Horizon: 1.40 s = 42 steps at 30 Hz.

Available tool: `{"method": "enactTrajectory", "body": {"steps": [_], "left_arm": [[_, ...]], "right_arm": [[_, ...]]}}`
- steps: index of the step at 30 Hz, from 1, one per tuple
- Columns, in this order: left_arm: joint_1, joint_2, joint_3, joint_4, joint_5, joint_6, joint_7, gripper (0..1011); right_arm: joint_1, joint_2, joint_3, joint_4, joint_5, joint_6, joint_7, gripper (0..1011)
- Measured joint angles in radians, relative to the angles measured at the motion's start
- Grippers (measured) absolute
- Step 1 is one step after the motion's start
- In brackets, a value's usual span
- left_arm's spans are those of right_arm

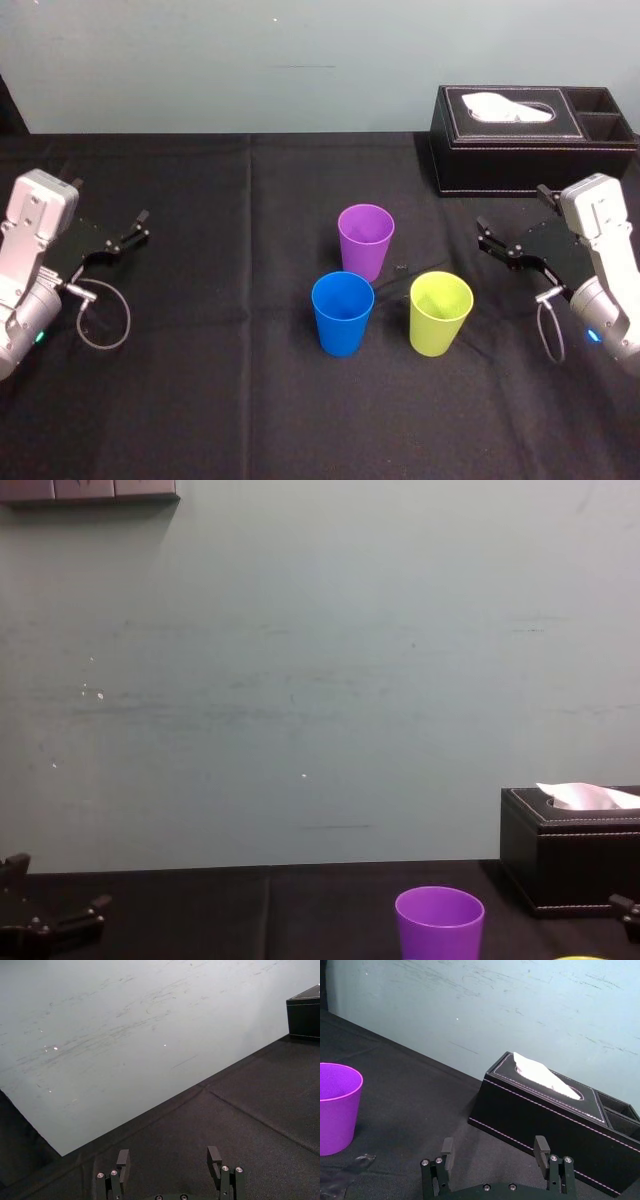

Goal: Stack the three plastic cups sequentially using one hand.

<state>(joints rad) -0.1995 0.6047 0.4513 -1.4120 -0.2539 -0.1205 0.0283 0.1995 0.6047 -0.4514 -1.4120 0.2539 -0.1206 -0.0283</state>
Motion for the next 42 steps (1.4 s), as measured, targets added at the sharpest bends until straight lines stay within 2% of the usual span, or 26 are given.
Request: {"method": "enactTrajectory", "body": {"steps": [42], "left_arm": [[0.000, 0.000, 0.000, 0.000, 0.000, 0.000, 0.000, 1011]], "right_arm": [[0.000, 0.000, 0.000, 0.000, 0.000, 0.000, 0.000, 1003]]}}
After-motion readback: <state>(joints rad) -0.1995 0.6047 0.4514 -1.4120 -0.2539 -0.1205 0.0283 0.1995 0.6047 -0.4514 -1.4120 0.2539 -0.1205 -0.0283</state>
